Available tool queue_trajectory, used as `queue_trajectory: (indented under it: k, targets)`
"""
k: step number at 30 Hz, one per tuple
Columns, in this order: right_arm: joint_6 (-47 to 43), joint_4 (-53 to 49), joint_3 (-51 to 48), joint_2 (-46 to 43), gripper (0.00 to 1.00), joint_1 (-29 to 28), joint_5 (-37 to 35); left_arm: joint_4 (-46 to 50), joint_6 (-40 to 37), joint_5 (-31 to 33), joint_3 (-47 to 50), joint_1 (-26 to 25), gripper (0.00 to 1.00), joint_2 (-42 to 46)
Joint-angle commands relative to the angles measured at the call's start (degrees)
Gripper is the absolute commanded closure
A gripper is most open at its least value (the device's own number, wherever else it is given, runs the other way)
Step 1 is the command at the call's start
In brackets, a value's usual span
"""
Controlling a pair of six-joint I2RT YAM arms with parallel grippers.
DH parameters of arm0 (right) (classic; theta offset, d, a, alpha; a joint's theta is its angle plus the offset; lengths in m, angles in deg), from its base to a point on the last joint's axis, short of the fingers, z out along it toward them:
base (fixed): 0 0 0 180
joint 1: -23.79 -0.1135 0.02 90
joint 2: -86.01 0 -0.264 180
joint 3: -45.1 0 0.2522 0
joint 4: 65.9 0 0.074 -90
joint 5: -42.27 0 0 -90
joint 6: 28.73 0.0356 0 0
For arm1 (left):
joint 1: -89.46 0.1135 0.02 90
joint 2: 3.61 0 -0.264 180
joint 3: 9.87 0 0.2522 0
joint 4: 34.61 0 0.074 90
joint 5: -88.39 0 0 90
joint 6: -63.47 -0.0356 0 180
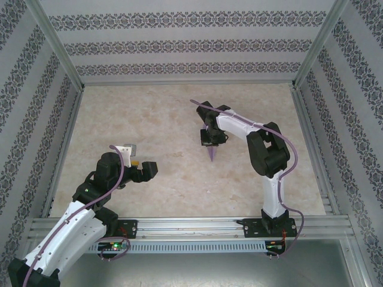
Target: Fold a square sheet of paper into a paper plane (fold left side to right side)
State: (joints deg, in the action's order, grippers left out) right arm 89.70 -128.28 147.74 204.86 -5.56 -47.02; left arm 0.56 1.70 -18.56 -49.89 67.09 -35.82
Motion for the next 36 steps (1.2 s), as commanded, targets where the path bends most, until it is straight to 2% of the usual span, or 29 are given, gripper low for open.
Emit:
queue_trajectory:
  k: [1,9,24,31,36]
  targets:
    - [-0.6,-1.3,1.4,1.6,0.93,0.6,-0.1,-1.5,-1.5,-1.0,-0.5,0.9,0.0,0.0]
    - [-0.1,0.1,0.4,2.6,0.89,0.6,0.8,-0.8,-1.5,-0.6,-0.5,1.0,0.0,-0.3]
    - [0.0,2.5,-2.5,3.1,0.7,0.6,1.7,-0.1,-1.7,0.1,-1.2,0.9,0.0,-0.3]
    - [0.0,3.0,-4.4,1.7,0.57,0.5,1.0,1.2,-1.8,1.6,-2.1,1.0,0.0,-0.3]
    - [0.2,3.1,-5.3,-0.2,0.54,0.3,-0.2,1.6,-1.3,2.3,-2.6,1.0,0.0,-0.7]
